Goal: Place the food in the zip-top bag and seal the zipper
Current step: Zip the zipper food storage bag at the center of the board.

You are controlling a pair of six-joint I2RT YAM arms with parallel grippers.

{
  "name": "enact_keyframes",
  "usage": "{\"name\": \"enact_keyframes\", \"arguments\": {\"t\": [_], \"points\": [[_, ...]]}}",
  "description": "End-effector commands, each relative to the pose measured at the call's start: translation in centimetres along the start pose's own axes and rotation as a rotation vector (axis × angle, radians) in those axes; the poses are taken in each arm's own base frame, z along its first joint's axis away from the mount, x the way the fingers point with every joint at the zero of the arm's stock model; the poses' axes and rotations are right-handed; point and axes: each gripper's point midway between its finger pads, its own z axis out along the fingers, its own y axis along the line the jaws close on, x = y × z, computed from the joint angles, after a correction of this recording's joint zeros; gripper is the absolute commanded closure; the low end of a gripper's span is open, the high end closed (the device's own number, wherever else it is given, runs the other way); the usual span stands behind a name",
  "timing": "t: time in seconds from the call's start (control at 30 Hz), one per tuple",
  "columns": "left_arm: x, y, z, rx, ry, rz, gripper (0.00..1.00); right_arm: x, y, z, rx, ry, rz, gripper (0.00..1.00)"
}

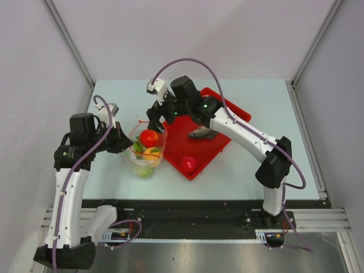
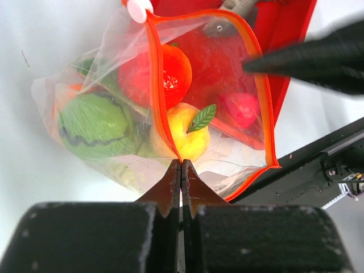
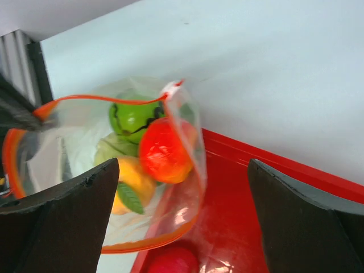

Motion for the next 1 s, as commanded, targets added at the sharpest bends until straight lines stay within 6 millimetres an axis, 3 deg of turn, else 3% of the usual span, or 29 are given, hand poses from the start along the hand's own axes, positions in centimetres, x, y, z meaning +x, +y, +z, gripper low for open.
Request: {"name": "enact_keyframes", "arguments": {"t": [0.0,0.17,0.33,0.37,0.4,0.5,0.57,0.6,0.63,0.7,0.73,0.77,0.83,0.9,0.97], "points": [[-0.6,-1.8,-0.8,0.086,-0.041,0.036,1.0,-0.6,-1.8,0.2,0.063,-0.018,0.005,0.0],[-0.7,-2.4,-0.7,0.109,-0.046,0.049,1.0,1.4,-1.5,1.8,-0.03,0.019,0.043,0.04],[-1.0,-3.0,-0.2,0.146,-0.049,0.046,1.0,1.5,0.0,2.2,-0.128,0.018,0.044,0.23],[-1.2,-3.2,0.0,0.16,-0.056,0.051,1.0,1.6,0.1,2.2,-0.134,0.019,0.03,0.3],[-1.3,-3.4,0.0,0.172,-0.061,0.054,1.0,2.0,-0.1,2.5,-0.132,0.029,0.029,0.48],[-1.6,-5.0,0.2,0.246,-0.08,0.104,1.0,1.5,-0.5,3.1,-0.14,0.008,0.031,0.78],[-1.5,-6.3,0.4,0.297,-0.093,0.161,0.91,0.0,-0.7,3.0,-0.147,-0.053,0.02,0.88],[-1.4,-6.6,0.4,0.316,-0.097,0.213,0.86,-1.0,-0.1,2.3,-0.182,-0.09,0.027,0.99],[-1.1,-7.1,0.4,0.336,-0.099,0.252,0.73,-1.7,0.0,1.8,-0.198,-0.125,0.029,1.0],[-0.9,-7.5,0.3,0.374,-0.1,0.32,0.64,-2.5,0.1,1.1,-0.25,-0.232,0.018,1.0],[-0.8,-7.6,0.1,0.385,-0.094,0.34,0.58,-5.7,0.5,-0.8,-0.263,-0.365,-0.031,1.0],[-0.8,-7.7,-0.1,0.387,-0.069,0.346,0.52,-4.1,0.6,-0.8,-0.272,-0.36,-0.024,1.0],[-1.3,-7.0,-0.3,0.351,-0.072,0.392,0.48,-4.9,1.2,-2.1,-0.294,-0.406,-0.071,1.0],[-2.7,-6.9,-1.4,0.343,-0.133,0.425,0.47,-4.5,1.7,-2.6,-0.336,-0.403,-0.073,1.0],[-4.9,-5.2,-2.3,0.276,-0.228,0.423,0.35,-4.6,2.4,-3.2,-0.372,-0.414,-0.093,1.0]]}}
